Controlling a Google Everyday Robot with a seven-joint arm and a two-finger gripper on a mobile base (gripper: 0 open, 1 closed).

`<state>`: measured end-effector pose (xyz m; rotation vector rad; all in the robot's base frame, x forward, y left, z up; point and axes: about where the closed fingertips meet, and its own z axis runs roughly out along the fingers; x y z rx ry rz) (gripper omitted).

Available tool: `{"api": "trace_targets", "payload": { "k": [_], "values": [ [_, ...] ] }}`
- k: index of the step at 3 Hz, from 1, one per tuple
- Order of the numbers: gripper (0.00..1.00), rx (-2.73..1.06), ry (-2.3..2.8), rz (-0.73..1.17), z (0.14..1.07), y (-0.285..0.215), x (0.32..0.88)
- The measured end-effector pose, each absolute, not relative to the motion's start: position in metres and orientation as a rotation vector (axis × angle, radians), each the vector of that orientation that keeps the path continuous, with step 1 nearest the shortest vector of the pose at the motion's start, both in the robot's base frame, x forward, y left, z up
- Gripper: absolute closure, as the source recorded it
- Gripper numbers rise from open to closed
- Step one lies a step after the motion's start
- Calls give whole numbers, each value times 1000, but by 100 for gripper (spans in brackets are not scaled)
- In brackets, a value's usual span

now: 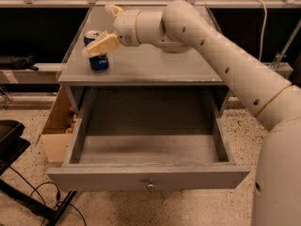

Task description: Pick pepsi can from top drawer and place on counter

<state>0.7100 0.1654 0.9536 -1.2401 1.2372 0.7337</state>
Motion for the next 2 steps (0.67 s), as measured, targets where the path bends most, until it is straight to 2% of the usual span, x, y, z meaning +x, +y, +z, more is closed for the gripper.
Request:
{"api": "trace_targets", "payload": {
  "k": [1, 2],
  "values": [
    [0, -1229, 1364, 518, 976, 99, 695],
    [0, -1202, 1497, 326, 989, 32, 655]
  ]
}}
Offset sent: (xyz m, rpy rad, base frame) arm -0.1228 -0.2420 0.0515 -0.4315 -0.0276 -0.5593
